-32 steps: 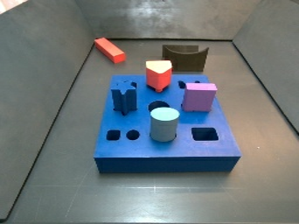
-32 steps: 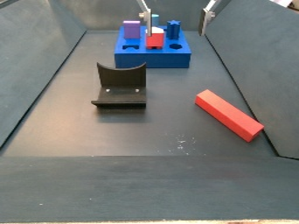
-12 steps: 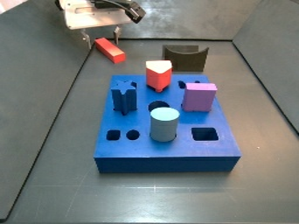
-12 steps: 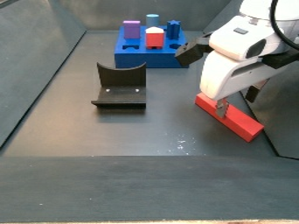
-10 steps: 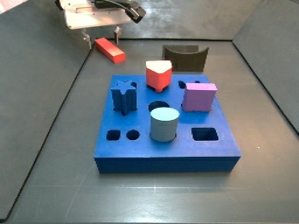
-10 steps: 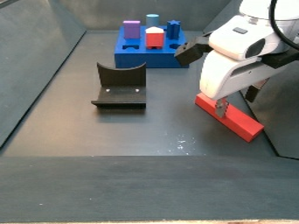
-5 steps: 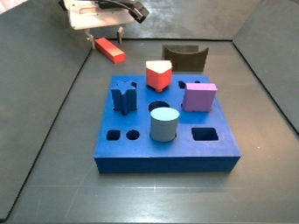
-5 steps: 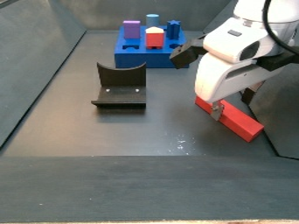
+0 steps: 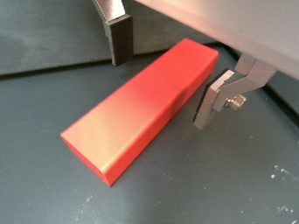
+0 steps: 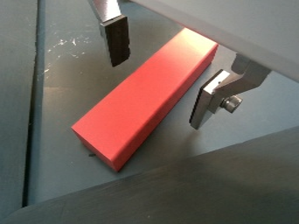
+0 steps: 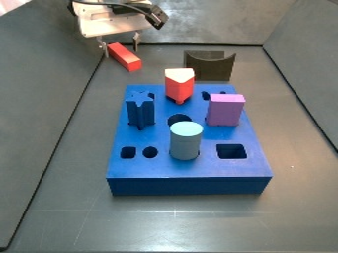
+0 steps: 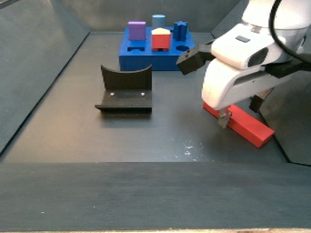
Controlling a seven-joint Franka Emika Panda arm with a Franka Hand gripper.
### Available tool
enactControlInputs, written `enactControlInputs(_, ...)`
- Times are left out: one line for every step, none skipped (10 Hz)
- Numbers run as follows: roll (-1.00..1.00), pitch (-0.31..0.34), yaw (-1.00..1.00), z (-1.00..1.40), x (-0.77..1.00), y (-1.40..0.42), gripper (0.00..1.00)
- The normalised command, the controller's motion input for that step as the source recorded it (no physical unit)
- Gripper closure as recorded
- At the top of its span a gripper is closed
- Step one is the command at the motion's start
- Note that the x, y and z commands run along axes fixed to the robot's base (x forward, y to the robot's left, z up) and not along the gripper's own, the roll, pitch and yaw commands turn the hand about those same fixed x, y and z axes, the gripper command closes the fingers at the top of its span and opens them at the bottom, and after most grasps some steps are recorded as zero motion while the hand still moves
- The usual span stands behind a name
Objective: Pick up the rectangle object. Move up. Place the rectangle object on the fixture. Regrasp the rectangle object. Move to above the board. Insert the rectangle object.
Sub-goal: Pick up the rectangle object.
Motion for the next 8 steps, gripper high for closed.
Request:
enactControlInputs(0.0,-0.15,0.0,-0.64,0.12,0.0,0.0)
enactControlInputs(0.0,-0.187,0.0,-0.65,0.11,0.0,0.0)
enactControlInputs(0.01,-0.214,0.0,-0.67,0.07,0.0,0.0)
enactControlInputs(0.01,-0.214,0.0,-0.63,0.05,0.0,0.0)
enactControlInputs(0.02,-0.22,0.0,-0.77,0.0,-0.04,0.0)
enactControlInputs(0.04,-0.04,0.02,-1.0,0.0,0.0,0.0)
enactControlInputs(0.0,0.0,0.0,-1.0,0.0,0.0,0.0)
enactControlInputs(0.0,0.0,0.0,-1.0,0.0,0.0,0.0)
